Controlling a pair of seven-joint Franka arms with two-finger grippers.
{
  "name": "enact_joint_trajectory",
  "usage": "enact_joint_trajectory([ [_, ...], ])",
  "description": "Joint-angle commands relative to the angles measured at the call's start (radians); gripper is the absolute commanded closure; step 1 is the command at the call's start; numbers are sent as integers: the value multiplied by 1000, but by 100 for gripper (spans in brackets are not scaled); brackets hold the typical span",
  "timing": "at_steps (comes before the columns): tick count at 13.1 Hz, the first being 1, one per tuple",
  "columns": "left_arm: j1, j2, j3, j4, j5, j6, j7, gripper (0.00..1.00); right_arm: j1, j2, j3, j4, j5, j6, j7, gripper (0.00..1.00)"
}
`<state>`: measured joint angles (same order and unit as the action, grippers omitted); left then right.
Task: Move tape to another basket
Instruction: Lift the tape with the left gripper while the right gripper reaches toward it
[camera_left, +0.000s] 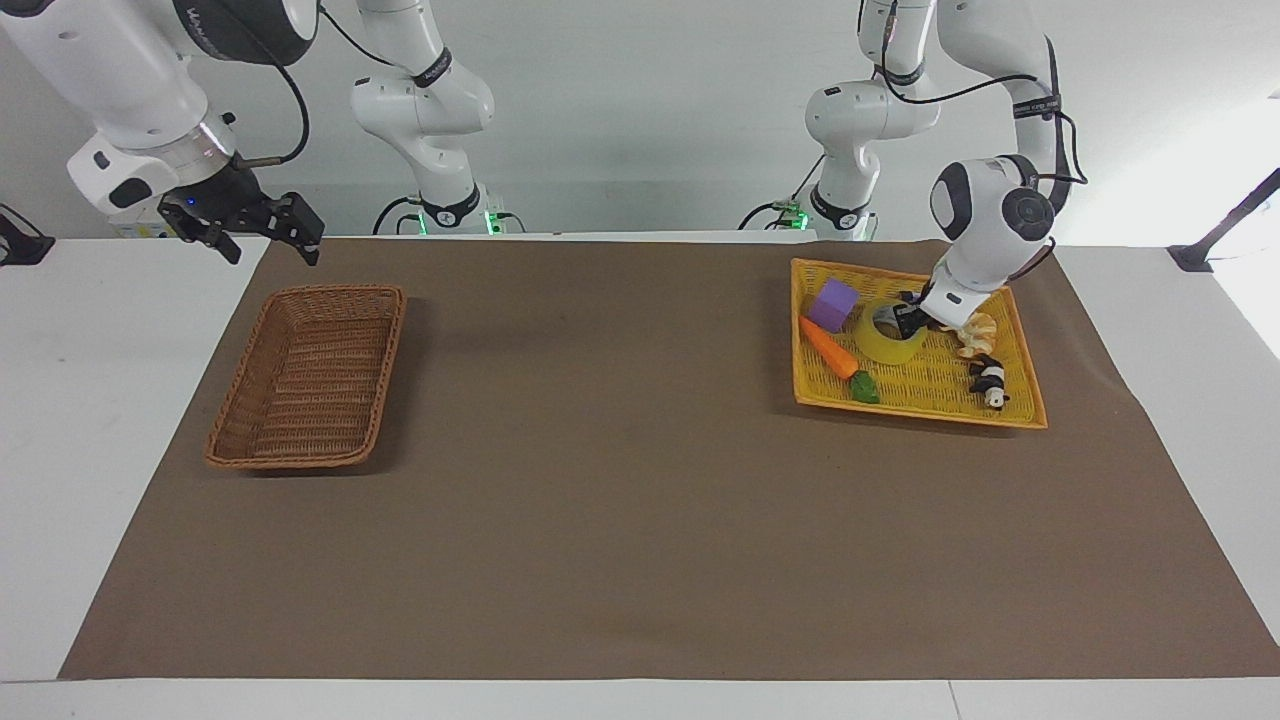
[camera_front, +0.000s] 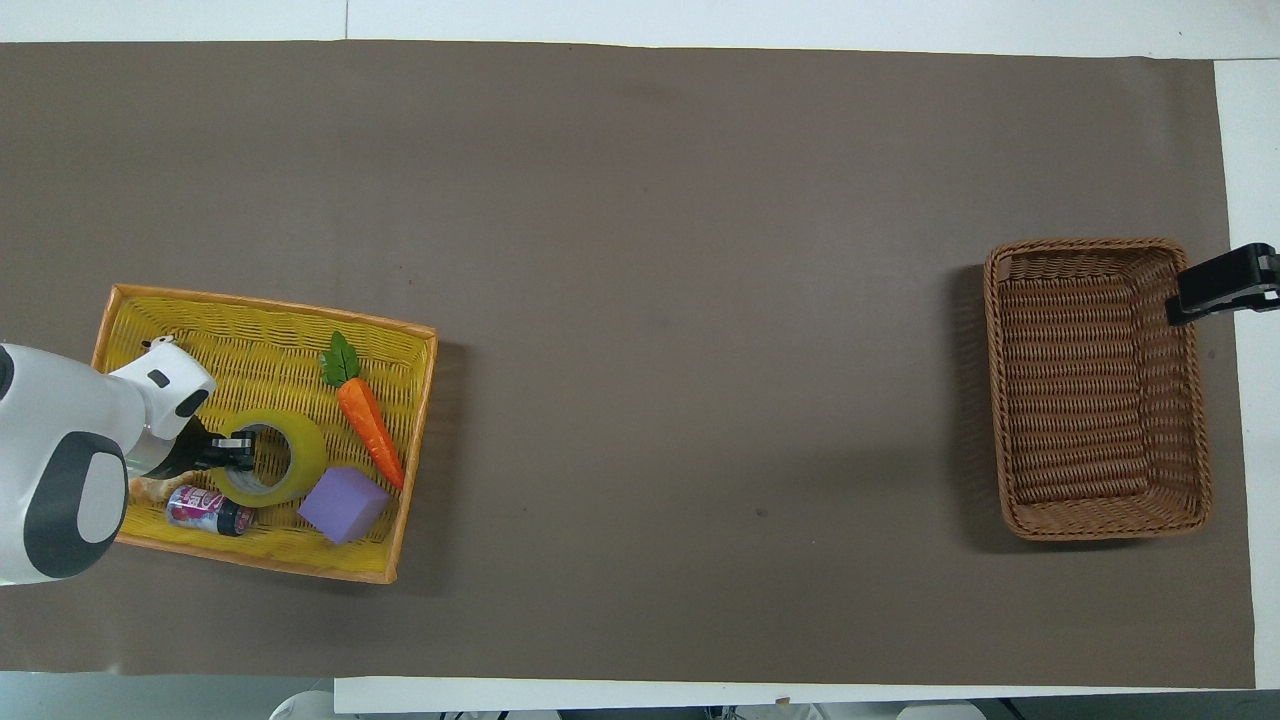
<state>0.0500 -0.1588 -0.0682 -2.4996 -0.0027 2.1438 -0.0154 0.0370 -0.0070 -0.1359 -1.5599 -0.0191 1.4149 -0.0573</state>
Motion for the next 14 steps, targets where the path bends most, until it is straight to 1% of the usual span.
enact_joint_trajectory([
  [1,-13,45,-2,264,-6,-203,0,100,-2,-21,2,-22,2,-7,-6,1],
  [3,-16,45,-8,391,-28,-273,-35,100,0,-21,4,-22,16,-7,-117,1],
  [4,-39,48,-8,430,-83,-294,-107,100,-9,-21,4,-23,90,-7,-148,1],
  [5,-86,50,-7,449,-158,-285,-174,100,-20,-21,2,-29,172,-7,-153,1],
  [7,-180,61,-8,462,-245,-245,-315,100,-29,-33,2,-58,331,-5,-145,1],
  [8,-226,62,-10,463,-293,-207,-374,100,-25,-36,1,-71,378,-4,-142,1],
  [9,-260,62,-8,466,-371,-190,-389,100,-22,-42,2,-87,415,1,-142,1],
  [10,-304,68,-8,494,-419,-186,-396,100,-23,-53,2,-109,482,5,-147,1],
  [11,-349,97,-8,539,-427,-191,-426,100,-22,-59,2,-130,561,10,-150,1],
  [12,-387,107,-8,564,-425,-189,-476,100,-17,-65,2,-141,618,10,-147,1],
  [14,-455,108,-8,574,-425,-180,-512,100,-14,-89,5,-208,716,38,-151,1],
])
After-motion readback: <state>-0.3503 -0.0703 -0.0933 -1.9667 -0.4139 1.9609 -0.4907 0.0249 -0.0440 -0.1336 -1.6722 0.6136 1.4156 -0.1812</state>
